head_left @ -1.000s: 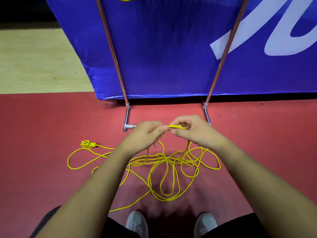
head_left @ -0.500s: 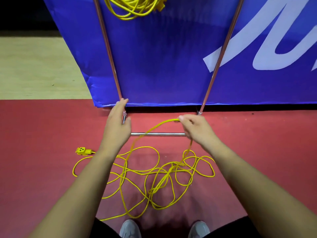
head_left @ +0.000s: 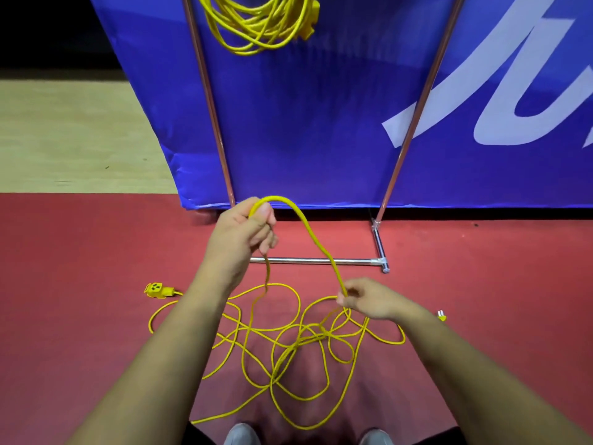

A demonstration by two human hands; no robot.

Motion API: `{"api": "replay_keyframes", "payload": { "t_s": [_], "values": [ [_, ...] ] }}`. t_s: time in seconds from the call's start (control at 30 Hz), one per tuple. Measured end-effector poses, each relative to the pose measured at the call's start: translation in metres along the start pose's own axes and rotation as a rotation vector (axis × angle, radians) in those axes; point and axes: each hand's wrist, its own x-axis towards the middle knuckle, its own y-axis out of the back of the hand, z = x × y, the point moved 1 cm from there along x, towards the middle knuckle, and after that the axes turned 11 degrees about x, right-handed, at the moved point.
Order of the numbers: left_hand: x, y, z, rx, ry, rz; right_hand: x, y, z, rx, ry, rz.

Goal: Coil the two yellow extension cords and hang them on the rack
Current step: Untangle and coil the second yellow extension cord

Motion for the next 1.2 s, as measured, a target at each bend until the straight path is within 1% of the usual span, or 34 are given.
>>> {"api": "replay_keyframes", "payload": {
  "t_s": [0.03, 0.07, 0.13, 0.17, 0.2, 0.23, 0.27, 0.33, 0.37, 0.4, 0.43, 0.47, 0.5, 0.57, 0.63, 0.67, 0.7, 0.73, 0.8, 0.83, 0.87, 0.93, 1.0, 1.03, 1.07, 1.1, 1.13, 1.17, 1.2],
  "values": [
    [0.004, 0.006, -0.004, 0.092, 0.017, 0.031, 0.002, 0.001, 0.016, 0.062, -0.041, 0.020],
    [0.008, 0.014, -0.011, 0.248, 0.036, 0.079, 0.004, 0.003, 0.026, 0.156, -0.056, 0.072],
    [0.011, 0.028, -0.028, 0.702, 0.109, 0.171, 0.009, 0.006, 0.022, 0.293, 0.001, 0.186],
    [0.011, 0.032, -0.035, 0.887, 0.094, 0.199, 0.009, 0.007, 0.005, 0.325, 0.048, 0.245],
    [0.010, 0.032, -0.039, 0.964, 0.016, 0.181, 0.008, 0.008, -0.016, 0.340, 0.098, 0.275],
    [0.009, 0.025, -0.037, 0.959, -0.064, 0.116, 0.006, 0.008, -0.039, 0.346, 0.168, 0.276],
    [0.008, 0.016, -0.034, 0.898, -0.122, -0.001, 0.005, 0.007, -0.059, 0.343, 0.252, 0.247],
    [0.006, -0.004, -0.032, 0.847, -0.127, -0.231, 0.001, 0.005, -0.089, 0.331, 0.384, 0.167],
    [0.003, -0.010, -0.031, 0.902, -0.129, -0.288, 0.000, 0.005, -0.097, 0.320, 0.409, 0.149],
    [0.002, -0.014, -0.030, 0.929, -0.137, -0.308, 0.000, 0.005, -0.101, 0.313, 0.412, 0.145],
    [0.002, -0.014, -0.032, 0.928, -0.139, -0.291, 0.002, 0.006, -0.099, 0.303, 0.395, 0.133],
    [0.001, -0.014, -0.030, 0.877, -0.120, -0.254, 0.005, 0.006, -0.092, 0.278, 0.365, 0.108],
    [0.002, -0.011, -0.027, 0.792, -0.099, -0.180, 0.008, 0.006, -0.080, 0.223, 0.318, 0.082],
    [0.006, 0.000, -0.020, 0.562, -0.075, 0.004, 0.016, 0.006, -0.037, 0.056, 0.167, 0.030],
    [0.012, 0.015, -0.014, 0.306, -0.028, 0.142, 0.019, 0.009, 0.006, -0.038, -0.031, -0.017],
    [0.013, 0.022, -0.015, 0.288, -0.008, 0.187, 0.017, 0.011, 0.020, -0.033, -0.108, -0.013],
    [0.015, 0.029, -0.020, 0.381, 0.010, 0.223, 0.015, 0.014, 0.029, 0.005, -0.146, 0.016],
    [0.016, 0.035, -0.026, 0.573, 0.026, 0.261, 0.013, 0.019, 0.032, 0.073, -0.146, 0.065],
    [0.013, 0.044, -0.038, 1.018, 0.020, 0.317, 0.009, 0.029, 0.020, 0.218, -0.065, 0.167],
    [0.012, 0.042, -0.043, 1.107, -0.040, 0.288, 0.007, 0.033, 0.008, 0.272, -0.004, 0.182],
    [0.010, 0.036, -0.044, 1.096, -0.096, 0.215, 0.004, 0.034, -0.010, 0.295, 0.059, 0.171],
    [0.004, 0.012, -0.041, 0.956, -0.151, -0.014, -0.003, 0.029, -0.047, 0.250, 0.181, 0.122],
    [-0.003, -0.012, -0.041, 0.889, -0.081, -0.272, -0.008, 0.022, -0.073, 0.255, 0.291, 0.083],
    [-0.007, -0.019, -0.042, 0.898, -0.039, -0.367, -0.008, 0.021, -0.079, 0.293, 0.328, 0.084],
    [-0.010, -0.024, -0.043, 0.890, -0.024, -0.411, -0.007, 0.021, -0.081, 0.320, 0.340, 0.092],
    [-0.010, -0.024, -0.044, 0.835, -0.009, -0.409, -0.005, 0.021, -0.077, 0.308, 0.331, 0.094],
    [-0.009, -0.022, -0.042, 0.732, -0.004, -0.370, -0.001, 0.022, -0.066, 0.256, 0.299, 0.088],
    [-0.007, -0.018, -0.039, 0.597, -0.016, -0.294, 0.003, 0.022, -0.051, 0.178, 0.244, 0.066],
    [-0.004, -0.012, -0.034, 0.436, -0.026, -0.198, 0.008, 0.022, -0.028, 0.084, 0.144, 0.031]
  ]
}}
